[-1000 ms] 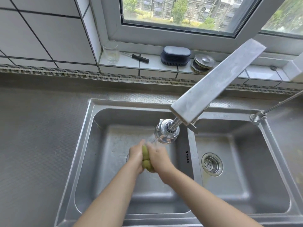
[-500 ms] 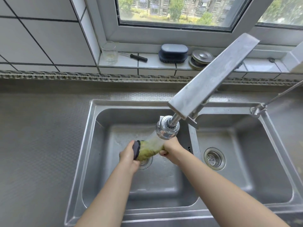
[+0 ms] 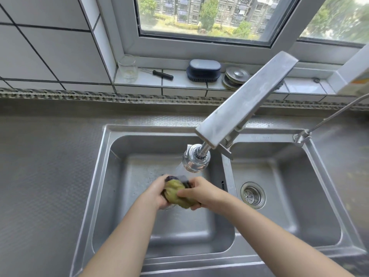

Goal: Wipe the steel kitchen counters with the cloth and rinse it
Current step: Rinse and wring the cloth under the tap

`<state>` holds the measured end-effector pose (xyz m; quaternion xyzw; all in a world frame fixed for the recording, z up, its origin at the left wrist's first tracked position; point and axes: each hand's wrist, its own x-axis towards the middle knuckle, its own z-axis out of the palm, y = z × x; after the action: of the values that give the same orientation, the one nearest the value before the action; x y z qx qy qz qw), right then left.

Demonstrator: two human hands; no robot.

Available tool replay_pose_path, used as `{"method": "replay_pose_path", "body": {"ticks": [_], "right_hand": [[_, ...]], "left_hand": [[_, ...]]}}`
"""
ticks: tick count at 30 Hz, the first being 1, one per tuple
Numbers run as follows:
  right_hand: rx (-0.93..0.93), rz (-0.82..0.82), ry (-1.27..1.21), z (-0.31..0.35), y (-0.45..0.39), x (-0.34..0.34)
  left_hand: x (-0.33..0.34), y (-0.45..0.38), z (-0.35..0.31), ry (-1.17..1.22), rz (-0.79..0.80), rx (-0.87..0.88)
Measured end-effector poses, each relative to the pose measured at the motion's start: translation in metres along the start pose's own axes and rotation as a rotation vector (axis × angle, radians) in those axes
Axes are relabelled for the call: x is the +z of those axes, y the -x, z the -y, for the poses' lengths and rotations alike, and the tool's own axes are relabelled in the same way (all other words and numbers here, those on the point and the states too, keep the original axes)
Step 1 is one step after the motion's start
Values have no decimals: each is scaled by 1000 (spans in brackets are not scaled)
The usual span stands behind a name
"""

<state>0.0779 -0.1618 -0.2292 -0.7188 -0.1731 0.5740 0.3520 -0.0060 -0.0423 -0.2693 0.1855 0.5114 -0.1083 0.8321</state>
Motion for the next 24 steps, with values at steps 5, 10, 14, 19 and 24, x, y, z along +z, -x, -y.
{"method": "replay_pose_path", "body": {"ticks": [5, 10, 14, 19, 24], "right_hand": [[-173, -306, 208, 16, 5, -38], [-187, -394, 276, 30, 7, -54], [-173, -475, 539, 33, 6, -87], [-142, -469, 605, 29, 11, -103], [-213, 17, 873, 17, 23, -57]], "left_hand": [[0, 16, -3, -68, 327, -47], [14, 28, -7, -202, 328, -4], [2, 33, -5, -253, 208, 37], [-22, 39, 0, -360, 139, 4], [-22, 52, 5, -489, 231, -30]]}}
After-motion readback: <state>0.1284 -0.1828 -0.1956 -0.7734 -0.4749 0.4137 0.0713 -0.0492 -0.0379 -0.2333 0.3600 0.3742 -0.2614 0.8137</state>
